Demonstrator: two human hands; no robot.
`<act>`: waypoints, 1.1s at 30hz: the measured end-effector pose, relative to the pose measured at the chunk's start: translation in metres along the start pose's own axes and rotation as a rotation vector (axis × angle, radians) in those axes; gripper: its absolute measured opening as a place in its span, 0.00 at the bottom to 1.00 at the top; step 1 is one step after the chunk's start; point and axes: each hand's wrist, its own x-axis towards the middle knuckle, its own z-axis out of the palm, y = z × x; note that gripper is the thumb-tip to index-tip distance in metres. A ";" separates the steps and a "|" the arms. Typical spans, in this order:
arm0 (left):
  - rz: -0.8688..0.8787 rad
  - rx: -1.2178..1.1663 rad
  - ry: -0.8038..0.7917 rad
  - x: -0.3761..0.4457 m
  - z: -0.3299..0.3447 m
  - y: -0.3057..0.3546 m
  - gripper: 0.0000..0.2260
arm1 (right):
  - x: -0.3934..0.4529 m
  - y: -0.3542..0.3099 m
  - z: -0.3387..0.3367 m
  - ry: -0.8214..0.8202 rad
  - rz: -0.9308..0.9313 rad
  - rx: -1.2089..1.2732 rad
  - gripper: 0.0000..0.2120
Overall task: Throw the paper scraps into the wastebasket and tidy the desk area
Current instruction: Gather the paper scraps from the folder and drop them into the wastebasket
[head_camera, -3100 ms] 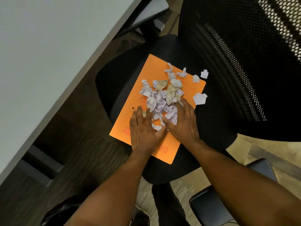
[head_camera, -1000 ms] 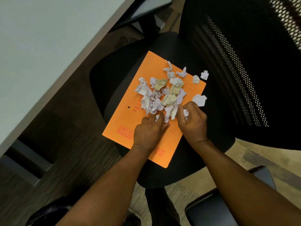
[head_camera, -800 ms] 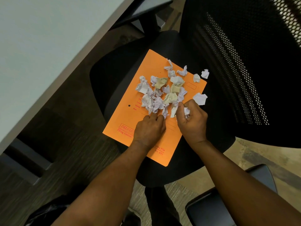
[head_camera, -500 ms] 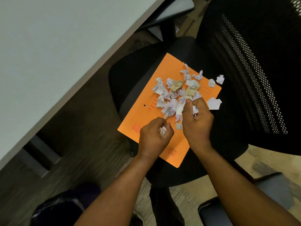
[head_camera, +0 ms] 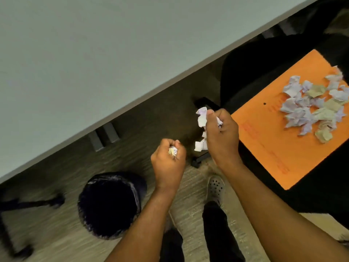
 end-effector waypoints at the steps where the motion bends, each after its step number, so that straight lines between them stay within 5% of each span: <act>1: -0.022 0.019 0.027 -0.001 -0.018 -0.018 0.08 | -0.010 0.003 0.020 -0.037 -0.001 -0.003 0.16; 12: -0.361 0.279 0.360 -0.050 -0.160 -0.245 0.11 | -0.146 0.121 0.199 -0.440 0.003 -0.227 0.16; 19: -0.417 0.435 0.354 -0.079 -0.192 -0.345 0.16 | -0.204 0.200 0.267 -0.692 -0.189 -0.496 0.13; 26: -0.432 0.612 0.205 -0.086 -0.199 -0.375 0.21 | -0.235 0.233 0.308 -1.023 -0.444 -0.922 0.16; 33: -0.605 0.678 -0.160 -0.097 -0.201 -0.392 0.24 | -0.244 0.242 0.310 -1.220 -0.401 -1.162 0.26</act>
